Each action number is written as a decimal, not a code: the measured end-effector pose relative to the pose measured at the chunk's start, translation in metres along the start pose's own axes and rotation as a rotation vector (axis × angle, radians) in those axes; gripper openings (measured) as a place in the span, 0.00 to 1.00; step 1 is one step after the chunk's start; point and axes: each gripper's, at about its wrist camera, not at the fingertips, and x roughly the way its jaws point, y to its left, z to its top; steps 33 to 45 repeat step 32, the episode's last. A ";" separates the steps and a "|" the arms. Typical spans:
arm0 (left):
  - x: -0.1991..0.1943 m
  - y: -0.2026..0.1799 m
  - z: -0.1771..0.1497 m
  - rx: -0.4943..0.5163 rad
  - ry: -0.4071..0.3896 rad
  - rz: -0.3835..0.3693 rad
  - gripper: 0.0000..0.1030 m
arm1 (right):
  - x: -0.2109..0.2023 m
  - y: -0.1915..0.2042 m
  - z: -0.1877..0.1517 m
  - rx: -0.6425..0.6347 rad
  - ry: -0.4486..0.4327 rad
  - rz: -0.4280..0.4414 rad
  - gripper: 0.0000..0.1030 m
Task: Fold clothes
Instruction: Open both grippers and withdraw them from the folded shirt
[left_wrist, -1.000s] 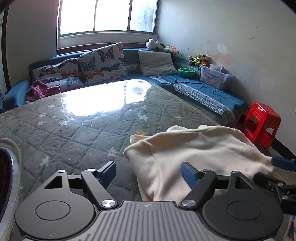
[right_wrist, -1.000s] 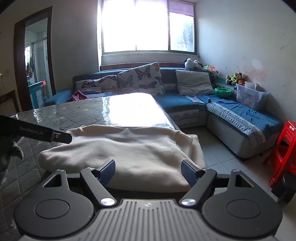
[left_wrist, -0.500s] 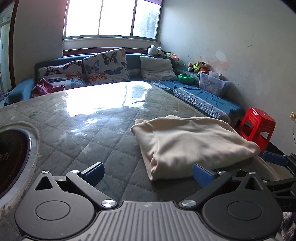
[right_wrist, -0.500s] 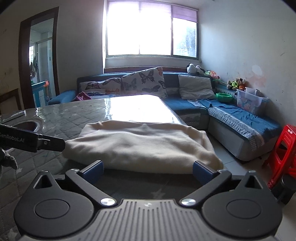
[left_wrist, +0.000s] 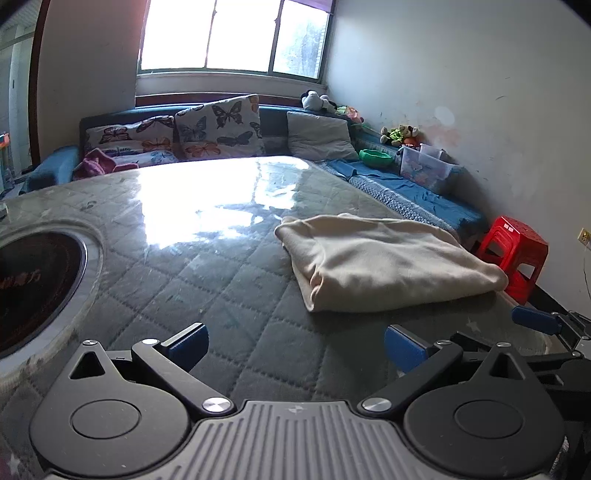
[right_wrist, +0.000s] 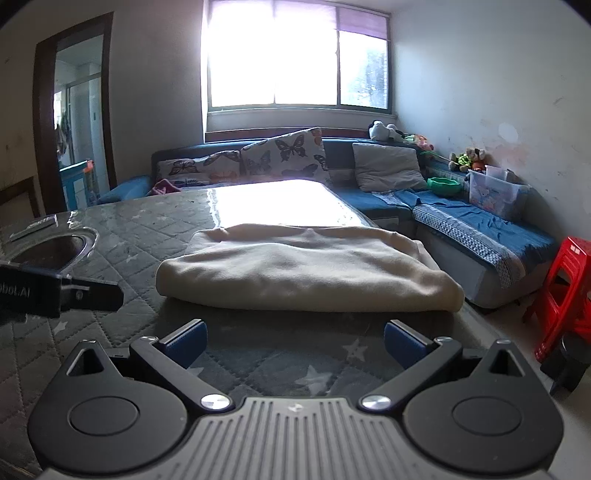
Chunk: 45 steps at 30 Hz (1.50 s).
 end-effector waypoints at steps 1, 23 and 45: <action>-0.001 0.000 -0.001 -0.001 0.002 0.004 1.00 | -0.001 0.000 -0.001 0.009 0.000 0.000 1.00; -0.014 -0.015 -0.027 0.013 0.040 0.015 1.00 | -0.019 0.005 -0.017 0.066 -0.029 -0.026 1.00; -0.015 -0.017 -0.030 0.008 0.046 0.026 1.00 | -0.025 0.005 -0.018 0.071 -0.039 -0.022 1.00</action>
